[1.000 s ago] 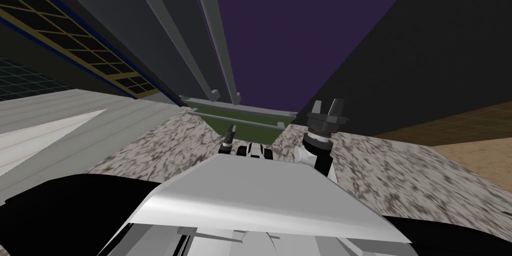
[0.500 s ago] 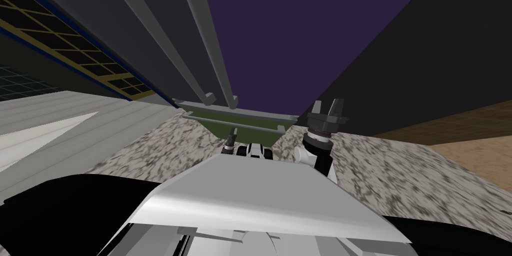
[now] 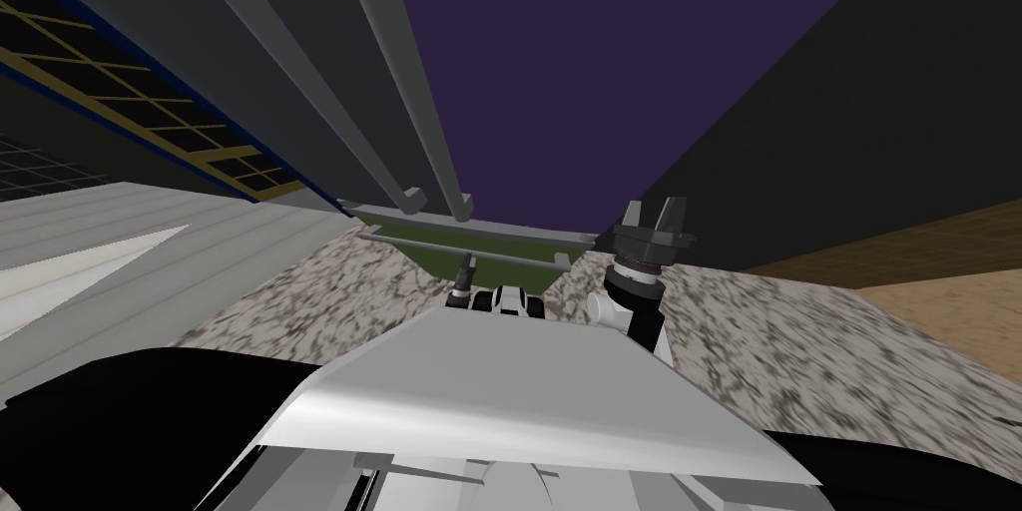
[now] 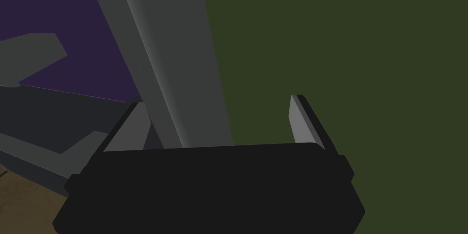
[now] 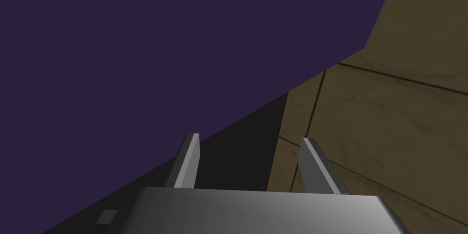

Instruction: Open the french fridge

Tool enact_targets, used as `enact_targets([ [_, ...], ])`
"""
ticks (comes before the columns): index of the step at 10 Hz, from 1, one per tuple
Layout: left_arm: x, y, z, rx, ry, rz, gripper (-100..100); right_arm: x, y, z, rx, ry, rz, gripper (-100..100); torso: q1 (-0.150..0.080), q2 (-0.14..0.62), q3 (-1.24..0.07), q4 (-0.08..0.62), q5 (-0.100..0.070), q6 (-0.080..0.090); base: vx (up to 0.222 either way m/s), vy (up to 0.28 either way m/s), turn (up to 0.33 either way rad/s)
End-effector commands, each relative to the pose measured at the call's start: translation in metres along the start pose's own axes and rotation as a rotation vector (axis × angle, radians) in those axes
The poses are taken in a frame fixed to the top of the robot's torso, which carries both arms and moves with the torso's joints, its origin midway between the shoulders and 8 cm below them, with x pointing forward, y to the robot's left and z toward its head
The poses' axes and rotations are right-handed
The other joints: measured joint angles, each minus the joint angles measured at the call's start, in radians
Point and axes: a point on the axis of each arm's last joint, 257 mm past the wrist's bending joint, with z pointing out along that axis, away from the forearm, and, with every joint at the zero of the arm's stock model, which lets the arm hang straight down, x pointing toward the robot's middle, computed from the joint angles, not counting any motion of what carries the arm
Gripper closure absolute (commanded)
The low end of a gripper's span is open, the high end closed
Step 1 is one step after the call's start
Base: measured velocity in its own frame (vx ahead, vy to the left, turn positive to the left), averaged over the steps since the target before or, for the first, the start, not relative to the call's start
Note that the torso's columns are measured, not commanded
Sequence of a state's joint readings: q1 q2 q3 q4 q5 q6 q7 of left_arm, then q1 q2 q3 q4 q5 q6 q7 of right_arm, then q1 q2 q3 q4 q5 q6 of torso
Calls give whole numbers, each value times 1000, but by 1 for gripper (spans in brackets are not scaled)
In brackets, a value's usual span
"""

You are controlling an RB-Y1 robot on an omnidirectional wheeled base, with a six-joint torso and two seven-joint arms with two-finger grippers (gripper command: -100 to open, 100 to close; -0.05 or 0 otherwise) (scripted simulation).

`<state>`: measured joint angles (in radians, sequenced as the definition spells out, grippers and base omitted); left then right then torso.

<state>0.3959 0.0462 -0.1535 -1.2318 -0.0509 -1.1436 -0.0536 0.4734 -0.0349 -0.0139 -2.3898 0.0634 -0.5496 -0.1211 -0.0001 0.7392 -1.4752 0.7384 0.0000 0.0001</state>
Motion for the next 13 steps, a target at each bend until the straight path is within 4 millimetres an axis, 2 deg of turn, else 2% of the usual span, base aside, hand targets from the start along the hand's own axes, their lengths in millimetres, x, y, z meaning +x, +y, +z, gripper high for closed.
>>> enact_targets([
  [1,-1,-2,16,-3,0,0,-100,0,0,0,0,0,0,0,0,-1,-1,0,0,0,0,0,0],
  [2,1,-3,13,0,0,0,-100,0,0,0,0,0,0,0,0,-2,-1,-1,0,0,0,0,0],
  [3,0,0,4,-3,0,0,100,0,0,0,0,0,0,0,0,-2,-1,-1,0,0,0,0,0],
  [7,1,3,-11,-3,0,0,100,0,0,0,0,0,0,0,4,-12,-4,-10,5,1,0,0,0],
  [9,0,-7,5,31,-1,-3,100,0,0,0,0,0,0,0,4,-11,-4,-9,5,1,-41,1,8],
  [13,1,-3,12,5,6,-5,100,0,0,0,0,0,0,0,3,-6,-2,-6,3,0,-112,0,12],
])
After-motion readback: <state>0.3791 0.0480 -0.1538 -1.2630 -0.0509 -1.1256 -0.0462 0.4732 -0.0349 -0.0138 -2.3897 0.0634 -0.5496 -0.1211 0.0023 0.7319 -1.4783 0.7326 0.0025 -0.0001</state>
